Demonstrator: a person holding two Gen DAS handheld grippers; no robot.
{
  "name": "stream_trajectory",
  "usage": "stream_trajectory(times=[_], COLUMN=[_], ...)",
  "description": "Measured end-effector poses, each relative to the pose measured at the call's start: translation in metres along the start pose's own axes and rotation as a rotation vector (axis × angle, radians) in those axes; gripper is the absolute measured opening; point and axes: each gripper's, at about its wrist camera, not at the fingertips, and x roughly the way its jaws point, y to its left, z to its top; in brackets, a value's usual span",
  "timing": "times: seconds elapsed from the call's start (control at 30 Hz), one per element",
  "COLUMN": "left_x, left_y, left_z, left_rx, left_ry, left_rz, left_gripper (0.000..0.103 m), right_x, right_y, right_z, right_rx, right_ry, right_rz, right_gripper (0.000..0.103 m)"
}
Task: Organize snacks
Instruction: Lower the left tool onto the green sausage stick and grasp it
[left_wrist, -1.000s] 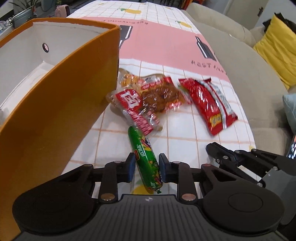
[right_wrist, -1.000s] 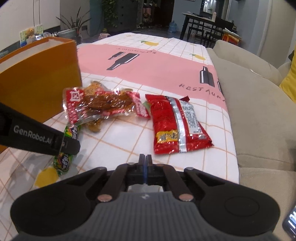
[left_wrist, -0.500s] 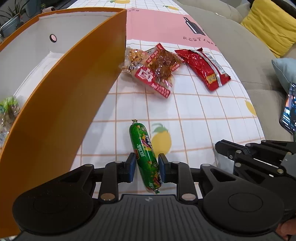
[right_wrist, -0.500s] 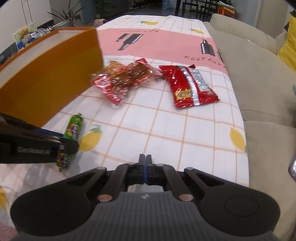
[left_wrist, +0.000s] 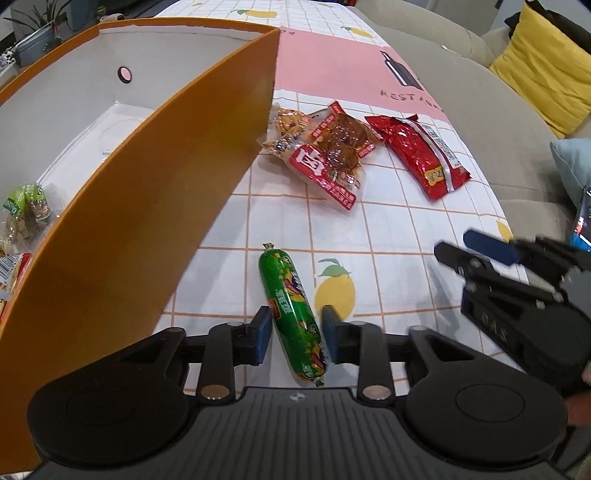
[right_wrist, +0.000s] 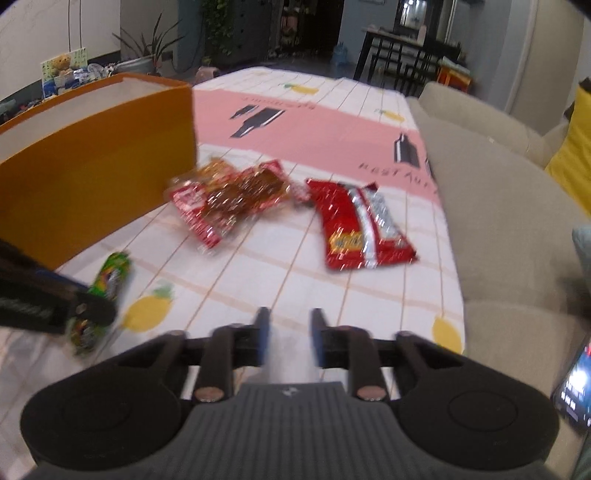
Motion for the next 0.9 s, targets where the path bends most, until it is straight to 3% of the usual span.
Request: stream_trajectory(times=[0.07, 0.27, 0.53, 0.6, 0.67, 0.73, 0.9], left_x=[-0.001, 0.0, 0.002, 0.003, 0.004, 0.006, 0.005], left_y=[0.001, -0.001, -0.002, -0.001, 0.0, 0.001, 0.002], left_z=[0.001, 0.005, 0.006, 0.006, 0.006, 0.006, 0.006], left_rx=[-0.012, -0.026, -0.027, -0.031, -0.033, -0.037, -0.038], left_ry=[-0.007, -0.013, 0.0, 0.011, 0.02, 0.03, 0.033], left_rz=[0.004, 0.01, 0.038, 0.042, 0.044, 0.04, 0.036], left_gripper=[0.053, 0.053, 0.033, 0.03, 0.03, 0.029, 0.027], right_x=[0.009, 0.036, 0.059, 0.06, 0.062, 0.062, 0.062], right_y=[-0.002, -0.007, -0.019, -0.02, -0.021, -0.02, -0.022], right_z=[0.005, 0.017, 0.023, 0.024, 0.025, 0.025, 0.024], right_rx=[-0.009, -0.009, 0.018, 0.033, 0.05, 0.05, 0.067], right_ry=[-0.024, -0.063, -0.066, -0.071, -0.067, -0.067, -0.067], right_rz=[-0.01, -0.052, -0.071, -0.055, -0.025, -0.014, -0.01], right_gripper=[0.031, 0.032, 0.031, 0.023, 0.006, 0.0, 0.0])
